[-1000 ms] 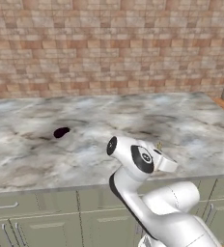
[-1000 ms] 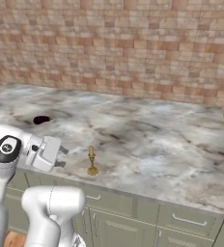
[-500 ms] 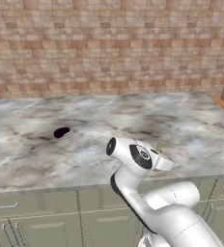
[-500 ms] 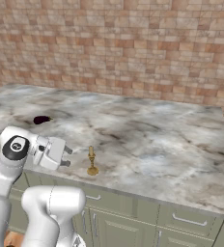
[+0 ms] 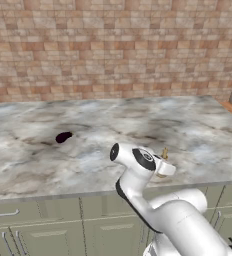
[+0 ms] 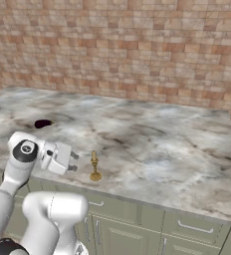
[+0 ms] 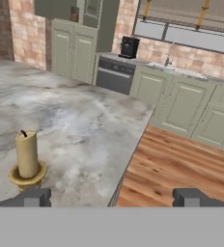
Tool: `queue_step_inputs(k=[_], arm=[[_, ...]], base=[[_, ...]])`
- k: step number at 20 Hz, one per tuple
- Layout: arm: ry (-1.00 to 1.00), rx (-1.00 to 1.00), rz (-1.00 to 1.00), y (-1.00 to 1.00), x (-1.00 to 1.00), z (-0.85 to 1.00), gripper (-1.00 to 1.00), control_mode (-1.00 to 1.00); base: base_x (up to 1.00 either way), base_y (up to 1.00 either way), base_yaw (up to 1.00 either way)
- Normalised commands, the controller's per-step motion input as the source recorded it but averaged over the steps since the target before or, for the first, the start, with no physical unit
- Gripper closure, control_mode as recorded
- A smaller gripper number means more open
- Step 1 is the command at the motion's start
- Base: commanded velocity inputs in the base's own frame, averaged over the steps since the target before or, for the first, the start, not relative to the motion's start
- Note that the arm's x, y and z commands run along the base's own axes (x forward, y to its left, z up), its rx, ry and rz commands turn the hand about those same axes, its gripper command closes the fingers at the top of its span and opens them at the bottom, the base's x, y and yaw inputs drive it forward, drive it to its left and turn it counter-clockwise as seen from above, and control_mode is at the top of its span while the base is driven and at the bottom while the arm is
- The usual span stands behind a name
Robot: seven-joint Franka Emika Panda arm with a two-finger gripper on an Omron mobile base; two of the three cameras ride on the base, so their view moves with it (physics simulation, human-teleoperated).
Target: Pick the jar and candle from the dining table and place them in the open cabinet. Close the cabinet after placing the objects.
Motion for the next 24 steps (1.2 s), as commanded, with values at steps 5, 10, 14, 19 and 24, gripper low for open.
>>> queue_step_inputs(k=[5, 10, 14, 19, 24], arm=[[0.01, 0.00, 0.00, -0.02, 0.25, -0.20, -1.00, -1.00], [0.00, 0.00, 0.00, -0.06, 0.22, -0.19, -1.00, -1.00], [0.00, 0.00, 0.00, -0.07, 0.26, -0.19, -1.00, -1.00], [0.00, 0.00, 0.00, -0.06, 0.24, -0.18, -1.00, -1.00], [0.00, 0.00, 0.00, -0.09, 0.16, -0.18, -1.00, -1.00]], base=[[0.00, 0.00, 0.00], [0.00, 0.00, 0.00], [0.00, 0.00, 0.00], [0.00, 0.00, 0.00], [0.00, 0.00, 0.00]])
